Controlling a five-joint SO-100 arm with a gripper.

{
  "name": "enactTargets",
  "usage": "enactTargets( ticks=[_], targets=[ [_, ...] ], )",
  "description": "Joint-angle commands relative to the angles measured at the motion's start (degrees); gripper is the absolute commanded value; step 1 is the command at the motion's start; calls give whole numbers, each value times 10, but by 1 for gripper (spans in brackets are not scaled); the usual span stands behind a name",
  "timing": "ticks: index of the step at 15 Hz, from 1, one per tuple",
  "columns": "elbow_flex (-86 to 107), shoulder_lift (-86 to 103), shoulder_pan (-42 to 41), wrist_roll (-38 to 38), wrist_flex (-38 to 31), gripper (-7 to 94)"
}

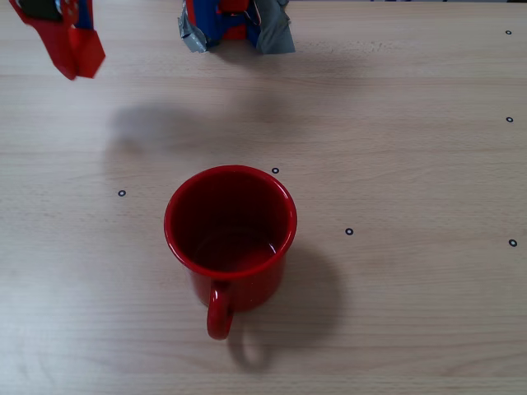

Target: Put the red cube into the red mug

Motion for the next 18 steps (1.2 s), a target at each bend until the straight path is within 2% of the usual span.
enactTargets(
  ticks=[1,5,8,12,18],
  targets=[
    [-87,79,-15,20,47,0],
    [-221,87,-76,91,144,0],
    [-273,101,-120,145,179,0],
    [-234,149,-188,205,156,0],
    [-169,237,-306,229,140,0]
  ],
)
